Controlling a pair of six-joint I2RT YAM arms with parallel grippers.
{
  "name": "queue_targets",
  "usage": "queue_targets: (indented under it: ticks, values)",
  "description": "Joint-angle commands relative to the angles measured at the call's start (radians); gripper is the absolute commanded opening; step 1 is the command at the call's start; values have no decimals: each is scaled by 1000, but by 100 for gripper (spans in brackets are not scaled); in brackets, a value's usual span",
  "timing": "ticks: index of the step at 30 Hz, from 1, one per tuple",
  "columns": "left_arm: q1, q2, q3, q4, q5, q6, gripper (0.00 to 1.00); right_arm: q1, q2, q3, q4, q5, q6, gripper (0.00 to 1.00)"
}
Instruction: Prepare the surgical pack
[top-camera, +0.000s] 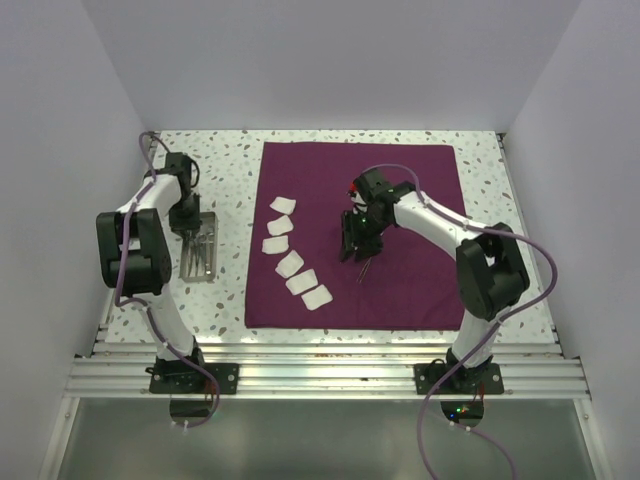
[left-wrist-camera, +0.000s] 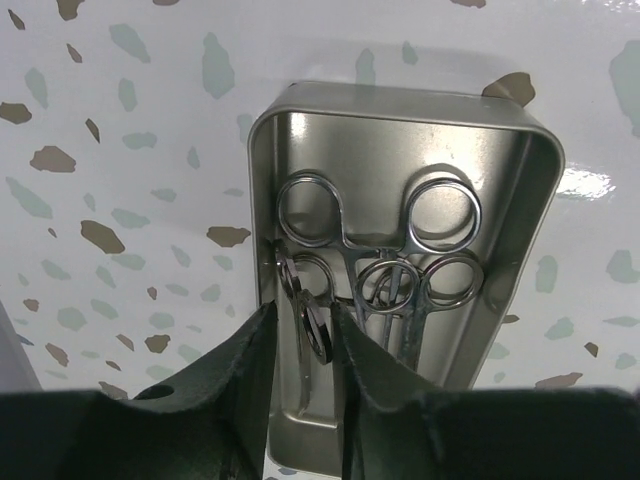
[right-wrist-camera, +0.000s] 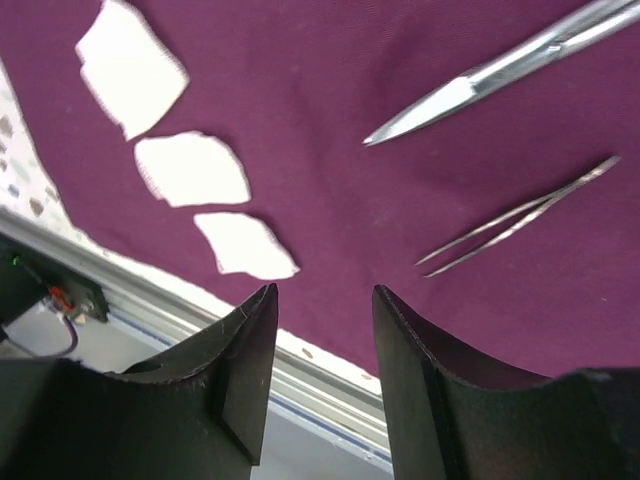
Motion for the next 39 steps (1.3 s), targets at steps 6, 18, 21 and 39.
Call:
queue_targets:
  ticks: [6,18,21,39]
  values:
    - [-30,-99,-12,-8,30,-37,43,-34,61,114,-118,186,147,47]
    - [-53,-301,-62,40,217,-165,49,-37,181,255,-256,404,281,41]
    - [-67,-357,-104,87,297,-213,50,-37,206,271,-222,430,306,42]
    - [-179,-397,-137,147,353,-245,52,-40,341,369,-241,459,428,41]
